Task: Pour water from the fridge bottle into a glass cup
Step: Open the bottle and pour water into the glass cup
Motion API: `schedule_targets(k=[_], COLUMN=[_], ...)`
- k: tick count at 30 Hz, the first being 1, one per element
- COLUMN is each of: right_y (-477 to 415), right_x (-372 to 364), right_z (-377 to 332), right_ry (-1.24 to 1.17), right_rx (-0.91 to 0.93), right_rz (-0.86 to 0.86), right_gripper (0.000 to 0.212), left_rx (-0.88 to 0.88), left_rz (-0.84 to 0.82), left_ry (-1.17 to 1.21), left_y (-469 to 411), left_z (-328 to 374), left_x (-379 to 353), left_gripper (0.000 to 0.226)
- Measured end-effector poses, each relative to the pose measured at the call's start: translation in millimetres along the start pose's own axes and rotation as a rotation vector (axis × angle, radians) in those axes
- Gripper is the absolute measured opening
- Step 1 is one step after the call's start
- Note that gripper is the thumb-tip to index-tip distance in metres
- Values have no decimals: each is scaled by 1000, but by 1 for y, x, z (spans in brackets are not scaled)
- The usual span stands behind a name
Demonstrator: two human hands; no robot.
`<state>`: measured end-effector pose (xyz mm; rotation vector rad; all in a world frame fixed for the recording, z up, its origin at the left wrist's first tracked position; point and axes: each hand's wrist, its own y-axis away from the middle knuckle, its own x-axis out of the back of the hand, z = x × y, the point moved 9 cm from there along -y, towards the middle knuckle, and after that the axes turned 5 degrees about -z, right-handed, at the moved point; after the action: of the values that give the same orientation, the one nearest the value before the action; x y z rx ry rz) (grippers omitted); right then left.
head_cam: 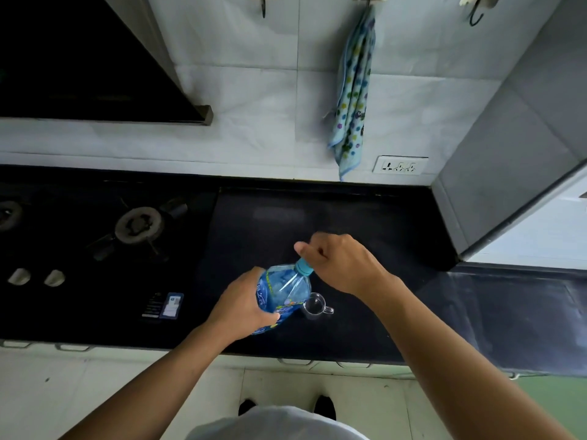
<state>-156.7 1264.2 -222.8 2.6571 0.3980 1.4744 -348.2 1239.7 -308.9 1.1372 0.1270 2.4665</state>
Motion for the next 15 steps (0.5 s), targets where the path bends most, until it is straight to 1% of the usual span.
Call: schedule_targets(k=[1, 2, 3, 5, 7, 8, 9, 12, 13, 14, 15], right_y=[1, 2, 3, -1, -5, -6, -6, -3, -2, -3, -4], right_x=[-3, -6, -7, -4, 0, 0, -1, -3, -1, 0, 1], right_z=[0, -1, -4, -3, 1, 2, 1, -6, -6, -3, 2], right_ry=[-73, -105, -125, -127, -87, -66, -85, -185, -184, -174, -161], right_rx=[30, 74, 117, 101, 21, 0, 5, 127, 145, 126, 80], right_rz=[-77, -152, -190, -121, -8, 20, 16, -106, -117, -91, -51], right_gripper=[34, 20, 18, 8, 34, 41, 41, 14, 11, 10, 13], left_rx=[-2, -2, 0, 1, -6, -11, -12, -8, -15, -22, -26], left_rz=[3, 7, 10, 14, 17, 17, 17, 12, 10, 11, 17], left_ry=[-3, -2, 1, 1, 0, 6, 13, 27, 20, 8, -3], left_y=[-1, -2, -3, -5, -7, -8, -10, -13, -15, -16, -17], left_z=[0, 0, -1, 0, 3, 4, 6, 7, 8, 10, 12], left_x=[1, 2, 3, 5, 6, 7, 7, 9, 10, 10, 10], left_gripper=[60, 60, 59, 59, 59, 59, 58, 59, 59, 59, 59])
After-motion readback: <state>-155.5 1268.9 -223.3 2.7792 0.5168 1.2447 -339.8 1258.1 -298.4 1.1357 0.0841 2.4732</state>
